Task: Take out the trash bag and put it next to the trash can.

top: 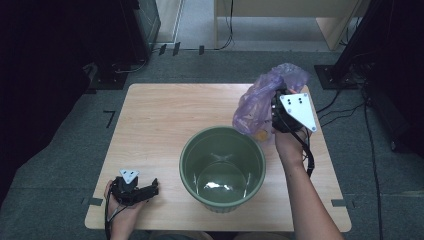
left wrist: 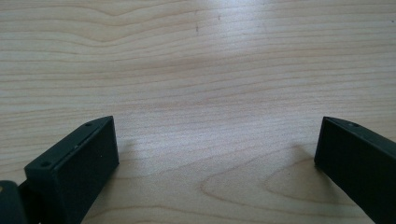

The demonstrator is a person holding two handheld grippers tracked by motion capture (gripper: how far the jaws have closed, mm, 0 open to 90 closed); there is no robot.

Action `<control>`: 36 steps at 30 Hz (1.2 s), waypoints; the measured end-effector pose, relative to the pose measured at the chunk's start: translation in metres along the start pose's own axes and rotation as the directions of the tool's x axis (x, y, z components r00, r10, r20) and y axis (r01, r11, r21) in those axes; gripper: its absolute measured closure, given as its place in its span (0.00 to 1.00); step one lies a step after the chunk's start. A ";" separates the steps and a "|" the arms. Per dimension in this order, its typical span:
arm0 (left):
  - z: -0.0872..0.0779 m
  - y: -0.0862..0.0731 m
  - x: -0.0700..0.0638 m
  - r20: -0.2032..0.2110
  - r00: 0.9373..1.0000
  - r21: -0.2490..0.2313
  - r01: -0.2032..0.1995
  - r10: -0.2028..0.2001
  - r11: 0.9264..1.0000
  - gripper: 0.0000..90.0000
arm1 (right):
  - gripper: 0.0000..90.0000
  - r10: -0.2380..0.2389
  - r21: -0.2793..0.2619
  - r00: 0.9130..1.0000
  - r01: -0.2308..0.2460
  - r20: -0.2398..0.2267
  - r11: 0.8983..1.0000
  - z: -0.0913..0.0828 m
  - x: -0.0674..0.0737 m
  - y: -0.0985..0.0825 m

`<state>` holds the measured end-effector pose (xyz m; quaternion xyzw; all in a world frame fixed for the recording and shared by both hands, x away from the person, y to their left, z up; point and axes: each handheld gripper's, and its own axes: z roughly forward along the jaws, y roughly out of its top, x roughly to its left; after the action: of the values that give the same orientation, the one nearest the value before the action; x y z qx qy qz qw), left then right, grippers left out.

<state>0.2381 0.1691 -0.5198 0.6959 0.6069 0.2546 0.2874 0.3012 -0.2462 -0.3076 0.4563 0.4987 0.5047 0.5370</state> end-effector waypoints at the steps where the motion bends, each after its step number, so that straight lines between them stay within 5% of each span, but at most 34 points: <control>1: 0.000 0.000 0.000 0.000 1.000 -0.001 0.001 -0.001 1.000 0.00 | 1.00 0.000 0.002 1.000 0.000 -0.027 1.000 0.000 0.001 -0.002; 4: 0.000 0.000 0.000 0.001 1.000 -0.002 0.001 -0.001 1.000 0.00 | 0.98 -0.023 0.052 0.994 0.029 -0.106 0.998 -0.001 -0.001 -0.015; 7: 0.000 0.000 0.000 0.001 1.000 -0.001 -0.001 0.001 1.000 0.00 | 0.85 -0.010 0.138 0.981 0.038 -0.195 0.990 -0.001 -0.009 -0.035; 9: 0.000 0.000 0.000 0.002 1.000 0.000 -0.001 0.001 1.000 0.00 | 0.73 -0.005 0.186 0.977 0.046 -0.215 0.981 -0.003 -0.015 -0.048; 14: 0.000 0.000 0.000 0.002 1.000 0.001 -0.002 0.002 1.000 0.00 | 0.52 0.091 0.212 0.955 -0.030 -0.281 0.977 -0.020 -0.036 -0.065; 18: 0.000 0.001 -0.001 0.002 1.000 0.002 -0.001 0.001 1.000 0.00 | 0.40 0.098 0.216 0.945 -0.030 -0.313 0.976 -0.035 -0.044 -0.073; 25: 0.000 0.001 -0.001 0.001 1.000 0.001 -0.001 0.001 1.000 0.00 | 0.34 0.123 0.224 0.947 -0.056 -0.296 0.973 -0.056 -0.058 -0.086; 31: 0.000 0.001 -0.001 0.001 1.000 0.001 0.000 0.000 1.000 0.00 | 0.25 0.103 0.238 0.941 -0.025 -0.322 0.971 -0.075 -0.067 -0.099; 36: 0.000 0.001 -0.001 0.001 1.000 0.001 0.000 0.000 1.000 0.00 | 0.16 0.102 0.278 0.945 -0.013 -0.310 0.960 -0.086 -0.074 -0.112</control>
<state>0.2387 0.1683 -0.5197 0.6961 0.6071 0.2537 0.2873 0.2260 -0.3291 -0.4211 0.4521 0.6302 0.5145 0.3657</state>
